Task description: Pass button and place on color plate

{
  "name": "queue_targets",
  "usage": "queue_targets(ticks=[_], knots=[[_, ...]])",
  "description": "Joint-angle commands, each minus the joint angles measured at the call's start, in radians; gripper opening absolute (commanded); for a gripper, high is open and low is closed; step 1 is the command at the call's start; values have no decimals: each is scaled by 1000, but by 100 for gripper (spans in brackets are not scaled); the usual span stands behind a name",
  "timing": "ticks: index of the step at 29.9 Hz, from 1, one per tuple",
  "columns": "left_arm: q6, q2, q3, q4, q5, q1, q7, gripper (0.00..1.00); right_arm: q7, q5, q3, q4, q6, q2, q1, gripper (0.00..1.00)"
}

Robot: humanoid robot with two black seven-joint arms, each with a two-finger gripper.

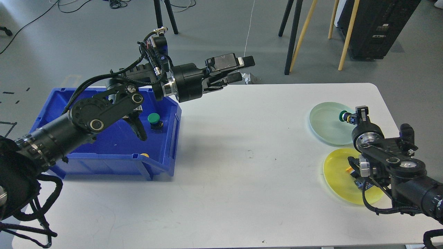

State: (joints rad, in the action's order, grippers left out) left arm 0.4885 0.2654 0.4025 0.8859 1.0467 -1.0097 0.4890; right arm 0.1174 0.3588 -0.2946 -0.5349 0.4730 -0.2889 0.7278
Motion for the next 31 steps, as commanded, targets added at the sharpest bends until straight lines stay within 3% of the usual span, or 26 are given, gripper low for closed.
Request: queue_targets(ticks=[1,4,5,6,11,14,16,20,25,26,31], knots=[[0,0,1,1,0,0,0,96,1,2,6,52,3,17,15,32],[0,2,3,1,-2,2,0,96,8,0,5,41,-1,17,18,69],[0,2,3,1,-2,5,0,96,13,-1,5,38,-1,17,19,95],[0,2,4,1,-2,13,0,96,13,-1,5,32,-7,17,22,99],[0,21,6,-1,-4,25,0,96,5,-3,-8,-87,-20,-7,59,100],[0,38,10,-1,-14,30,0,97,2,-9,-23,-219,-27,-94,97,100],[0,49,12,-10,-65,30,0,97,8,-20,-73,-337,-88,-154,127,100],[0,80,12,-68,-328,30,0,98,22,-76,-343,-523,-427,-236,99,100],[0,89,12,-192,-585,40,0,99,85,-505,-410,-516,-909,-249,71,100],[0,89,13,-206,-608,42,0,99,84,-559,-403,-502,-962,-249,70,100],[0,100,22,-225,-657,42,0,99,88,-590,-399,-488,-962,-248,62,100]])
